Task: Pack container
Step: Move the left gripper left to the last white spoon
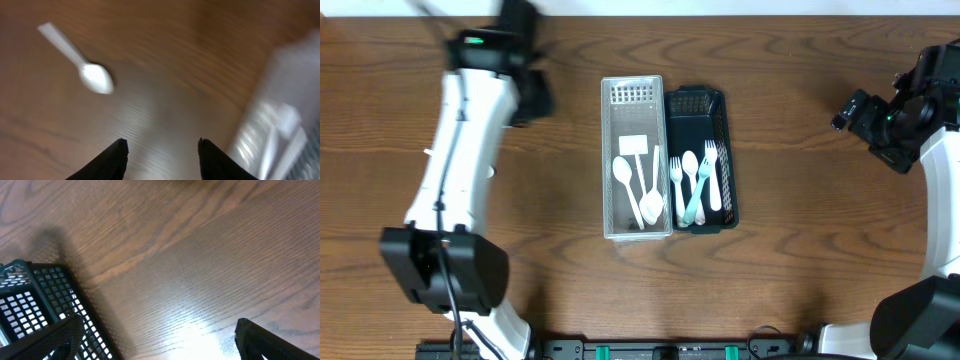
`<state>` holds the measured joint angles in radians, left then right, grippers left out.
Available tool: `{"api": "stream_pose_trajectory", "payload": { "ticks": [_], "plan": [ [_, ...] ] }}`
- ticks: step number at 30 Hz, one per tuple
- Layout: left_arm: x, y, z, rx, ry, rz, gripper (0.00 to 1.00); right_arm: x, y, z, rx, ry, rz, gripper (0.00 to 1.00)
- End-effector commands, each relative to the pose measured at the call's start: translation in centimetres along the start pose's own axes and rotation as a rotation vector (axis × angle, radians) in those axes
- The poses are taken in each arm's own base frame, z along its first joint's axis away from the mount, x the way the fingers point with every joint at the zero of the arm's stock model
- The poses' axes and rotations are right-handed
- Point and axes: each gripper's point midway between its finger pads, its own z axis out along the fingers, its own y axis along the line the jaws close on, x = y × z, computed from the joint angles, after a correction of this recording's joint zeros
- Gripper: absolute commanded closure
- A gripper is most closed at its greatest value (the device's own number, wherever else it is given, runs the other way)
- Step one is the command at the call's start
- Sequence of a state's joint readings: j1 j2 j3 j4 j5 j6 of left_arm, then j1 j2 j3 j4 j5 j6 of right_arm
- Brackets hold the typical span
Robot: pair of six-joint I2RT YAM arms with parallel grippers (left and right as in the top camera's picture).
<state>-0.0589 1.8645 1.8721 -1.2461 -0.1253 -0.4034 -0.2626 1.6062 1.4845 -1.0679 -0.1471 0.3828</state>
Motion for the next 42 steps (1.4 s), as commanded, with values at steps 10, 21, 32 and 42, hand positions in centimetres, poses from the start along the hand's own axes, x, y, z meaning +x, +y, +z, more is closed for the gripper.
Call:
{"api": "stream_pose_trajectory", "payload": {
  "ticks": [10,21,32,42],
  "plan": [
    [0.7,15.0,8.2,-0.238,0.099,-0.93,0.39,0.6,-0.4,0.1,0.006,0.029,0.003,0.01],
    [2.1,16.5,14.7,-0.213,0.042,-0.979,0.37,0.8,-0.4,0.1,0.009,0.035,0.004,0.01],
    [3.0,16.3,17.8,-0.219,0.059,-0.941,0.37,1.8,-0.8,0.0,0.025,0.076,0.012,0.01],
    [3.9,15.6,20.7,-0.213,0.116,-0.952,0.36,2.9,-1.2,-0.1,0.043,0.122,0.019,0.01]
  ]
}}
